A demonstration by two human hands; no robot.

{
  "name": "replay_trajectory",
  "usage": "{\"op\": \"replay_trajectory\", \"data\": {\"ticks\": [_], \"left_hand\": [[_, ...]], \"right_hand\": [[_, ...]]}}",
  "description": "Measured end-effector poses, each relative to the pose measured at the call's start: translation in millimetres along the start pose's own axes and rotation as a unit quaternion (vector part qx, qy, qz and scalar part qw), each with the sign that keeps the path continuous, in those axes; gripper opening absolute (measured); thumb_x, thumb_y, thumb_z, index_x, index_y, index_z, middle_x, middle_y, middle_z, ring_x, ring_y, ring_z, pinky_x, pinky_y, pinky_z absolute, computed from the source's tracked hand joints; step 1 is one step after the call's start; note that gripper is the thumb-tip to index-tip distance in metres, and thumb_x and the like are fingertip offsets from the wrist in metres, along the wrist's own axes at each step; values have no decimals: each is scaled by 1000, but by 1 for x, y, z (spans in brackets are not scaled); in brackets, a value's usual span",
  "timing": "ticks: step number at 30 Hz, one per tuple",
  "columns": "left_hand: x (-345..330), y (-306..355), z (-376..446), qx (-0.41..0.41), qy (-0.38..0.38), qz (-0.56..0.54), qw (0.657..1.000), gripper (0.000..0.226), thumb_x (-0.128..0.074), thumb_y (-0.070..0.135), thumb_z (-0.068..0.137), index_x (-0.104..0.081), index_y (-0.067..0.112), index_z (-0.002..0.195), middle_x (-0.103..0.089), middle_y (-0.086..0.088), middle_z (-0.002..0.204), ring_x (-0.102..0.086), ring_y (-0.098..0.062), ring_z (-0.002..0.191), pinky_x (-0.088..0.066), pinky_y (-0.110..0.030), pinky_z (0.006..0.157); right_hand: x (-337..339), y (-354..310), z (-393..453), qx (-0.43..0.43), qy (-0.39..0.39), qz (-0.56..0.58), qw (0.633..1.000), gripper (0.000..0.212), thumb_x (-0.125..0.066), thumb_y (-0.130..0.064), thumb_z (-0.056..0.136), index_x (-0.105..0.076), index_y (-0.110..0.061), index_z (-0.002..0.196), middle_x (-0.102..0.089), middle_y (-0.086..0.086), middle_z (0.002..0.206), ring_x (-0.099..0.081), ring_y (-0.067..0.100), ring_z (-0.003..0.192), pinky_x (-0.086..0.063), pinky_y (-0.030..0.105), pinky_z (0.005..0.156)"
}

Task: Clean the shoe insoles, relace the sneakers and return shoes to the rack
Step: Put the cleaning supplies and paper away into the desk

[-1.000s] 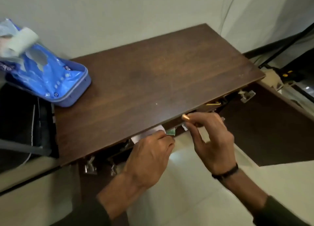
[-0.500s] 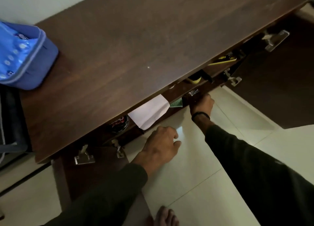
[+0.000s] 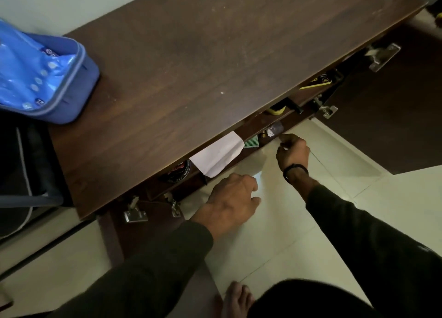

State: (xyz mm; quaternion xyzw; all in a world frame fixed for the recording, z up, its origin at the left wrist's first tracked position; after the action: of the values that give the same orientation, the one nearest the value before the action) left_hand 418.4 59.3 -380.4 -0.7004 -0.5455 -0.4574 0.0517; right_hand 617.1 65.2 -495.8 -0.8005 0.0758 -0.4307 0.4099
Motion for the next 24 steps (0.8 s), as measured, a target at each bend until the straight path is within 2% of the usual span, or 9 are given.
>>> {"op": "replay_trajectory", "data": {"ticks": [4, 8, 10, 12, 14, 16, 17, 20, 24], "left_hand": [[21, 11, -44, -24, -155, 104, 982, 45, -58, 43, 99, -52, 27, 141, -46, -5, 141, -56, -24, 119, -45, -35, 99], [42, 17, -100, -28, -270, 203, 941, 47, -62, 44, 97, -55, 22, 138, -48, -7, 141, -55, -26, 122, -47, -41, 103], [54, 16, -129, -22, -304, 214, 928, 48, -69, 43, 93, -59, 21, 134, -57, -5, 134, -59, -24, 116, -50, -40, 102], [60, 6, -154, -18, -332, 221, 917, 53, -77, 48, 84, -63, 24, 129, -64, -1, 121, -62, -22, 108, -53, -39, 96], [60, -4, -174, -25, -336, 247, 908, 57, -85, 53, 72, -66, 32, 121, -62, 7, 106, -63, -20, 102, -55, -40, 93], [52, -13, -192, -49, -326, 285, 900, 56, -89, 44, 67, -65, 36, 117, -58, 8, 108, -61, -22, 104, -54, -43, 95], [48, -14, -196, -64, -307, 291, 904, 55, -90, 38, 66, -65, 37, 115, -57, 7, 114, -59, -23, 109, -52, -43, 96], [48, -9, -209, -98, -248, 257, 929, 48, -89, 23, 64, -66, 36, 104, -54, 13, 103, -57, -16, 100, -54, -37, 90], [58, 9, -214, -99, -259, 221, 935, 32, -91, 20, 68, -71, 31, 90, -66, 16, 86, -67, -10, 84, -60, -36, 84]], "right_hand": [[83, 3, -30, 109, 6, -60, 992, 32, -63, -10, 94, -64, -18, 124, -63, 5, 129, -60, 21, 111, -56, 42, 93], [209, -16, -45, 266, 164, -179, 933, 31, -60, -14, 91, -63, -16, 122, -58, 10, 132, -50, 32, 124, -38, 49, 106], [276, -30, -47, 303, 242, -245, 888, 33, -56, -14, 93, -60, -15, 125, -51, 12, 137, -44, 38, 126, -33, 48, 102], [328, -35, -36, 248, 267, -290, 885, 38, -54, -21, 93, -52, -18, 131, -47, 14, 138, -42, 41, 128, -34, 52, 103], [357, -36, -23, 142, 233, -337, 901, 46, -57, -31, 88, -46, -18, 131, -51, 20, 131, -48, 45, 120, -43, 59, 100], [367, -34, -22, 35, 168, -349, 921, 52, -64, -35, 80, -51, -15, 126, -59, 25, 118, -58, 47, 106, -52, 60, 90], [367, -34, -25, 12, 143, -342, 928, 51, -69, -28, 79, -54, -11, 125, -62, 27, 116, -60, 46, 104, -54, 59, 89], [365, -42, -45, 33, 118, -321, 939, 50, -68, 2, 77, -59, -5, 125, -63, 31, 115, -60, 47, 106, -53, 52, 92], [360, -46, -74, 66, 97, -316, 942, 45, -60, 10, 82, -60, -2, 126, -64, 30, 114, -60, 46, 108, -50, 46, 94]]}}
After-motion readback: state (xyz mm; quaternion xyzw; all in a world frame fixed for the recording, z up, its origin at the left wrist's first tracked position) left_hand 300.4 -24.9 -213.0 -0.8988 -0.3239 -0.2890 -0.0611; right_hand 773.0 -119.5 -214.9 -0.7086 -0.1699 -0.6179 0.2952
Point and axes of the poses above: each hand's wrist, its own z-axis towards the middle knuckle, its own x-axis out of the back of the hand, y = z × x, the point moved 3 cm from there along z, towards the middle knuckle
